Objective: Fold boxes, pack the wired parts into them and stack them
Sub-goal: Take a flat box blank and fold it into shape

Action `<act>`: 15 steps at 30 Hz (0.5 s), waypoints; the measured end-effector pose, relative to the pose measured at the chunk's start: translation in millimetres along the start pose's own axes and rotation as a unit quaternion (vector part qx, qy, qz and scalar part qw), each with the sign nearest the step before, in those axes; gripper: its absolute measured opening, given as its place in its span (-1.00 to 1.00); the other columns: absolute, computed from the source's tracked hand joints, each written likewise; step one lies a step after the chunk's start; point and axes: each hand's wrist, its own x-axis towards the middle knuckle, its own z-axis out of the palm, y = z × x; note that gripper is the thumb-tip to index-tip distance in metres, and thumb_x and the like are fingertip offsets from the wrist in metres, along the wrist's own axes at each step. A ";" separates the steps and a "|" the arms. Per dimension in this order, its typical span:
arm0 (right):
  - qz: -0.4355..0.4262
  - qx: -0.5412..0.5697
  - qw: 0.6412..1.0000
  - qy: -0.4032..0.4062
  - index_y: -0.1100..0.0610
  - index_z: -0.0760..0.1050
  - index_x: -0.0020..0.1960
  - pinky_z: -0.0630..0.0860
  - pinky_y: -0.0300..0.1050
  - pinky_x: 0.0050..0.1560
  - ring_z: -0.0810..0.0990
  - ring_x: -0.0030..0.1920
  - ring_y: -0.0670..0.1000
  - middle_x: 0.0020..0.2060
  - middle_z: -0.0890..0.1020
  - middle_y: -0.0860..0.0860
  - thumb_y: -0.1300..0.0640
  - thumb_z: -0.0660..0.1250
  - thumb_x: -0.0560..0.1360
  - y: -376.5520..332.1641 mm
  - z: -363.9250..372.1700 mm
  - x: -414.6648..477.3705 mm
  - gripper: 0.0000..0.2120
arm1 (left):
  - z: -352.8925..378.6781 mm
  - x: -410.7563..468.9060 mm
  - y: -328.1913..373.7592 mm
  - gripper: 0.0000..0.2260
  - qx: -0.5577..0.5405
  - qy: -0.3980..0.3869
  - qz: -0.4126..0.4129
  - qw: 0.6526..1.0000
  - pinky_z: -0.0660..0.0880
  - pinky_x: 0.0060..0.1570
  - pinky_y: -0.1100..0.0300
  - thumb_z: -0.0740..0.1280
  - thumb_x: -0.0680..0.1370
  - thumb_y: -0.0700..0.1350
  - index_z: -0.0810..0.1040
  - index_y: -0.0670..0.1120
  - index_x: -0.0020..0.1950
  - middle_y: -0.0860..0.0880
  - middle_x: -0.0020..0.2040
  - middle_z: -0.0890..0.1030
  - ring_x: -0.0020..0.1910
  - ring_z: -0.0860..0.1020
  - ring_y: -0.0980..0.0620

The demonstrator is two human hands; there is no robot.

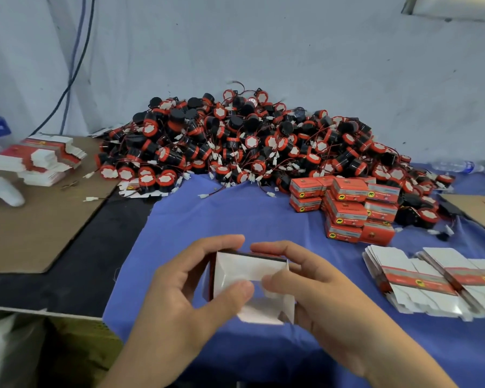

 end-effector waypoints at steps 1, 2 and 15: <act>-0.009 0.004 1.000 -0.002 -0.07 0.67 0.14 0.66 -0.07 -0.06 0.67 0.07 0.16 0.11 0.69 0.06 0.24 0.36 0.53 1.4 1.4 -0.9 -0.71 | 3.4 -1.2 -1.9 -0.56 -0.026 0.010 -0.011 1.000 0.59 -0.02 0.28 0.57 0.35 -0.02 0.64 0.14 0.21 0.03 0.13 0.69 0.12 0.66 0.02; -0.013 0.021 1.000 -0.009 -0.09 0.66 0.19 0.66 -0.05 0.00 0.67 0.14 0.13 0.14 0.69 0.02 0.14 0.40 0.52 2.7 1.8 -2.5 -0.73 | 6.1 -2.5 -3.9 -0.57 -0.062 0.026 -0.027 0.997 0.61 -0.08 0.25 0.57 0.33 -0.10 0.66 0.12 0.18 0.00 0.08 0.70 0.05 0.68 -0.01; -0.133 0.050 0.989 0.029 -0.14 0.58 0.25 0.66 0.05 0.06 0.67 0.13 0.08 0.17 0.69 0.05 0.04 0.41 0.45 29.0 8.6 -11.2 -0.63 | 24.9 -12.5 -6.4 -0.46 -0.171 0.112 -0.029 0.979 0.60 -0.07 0.26 0.57 0.31 0.26 0.64 0.11 0.22 0.01 0.14 0.68 0.10 0.67 -0.01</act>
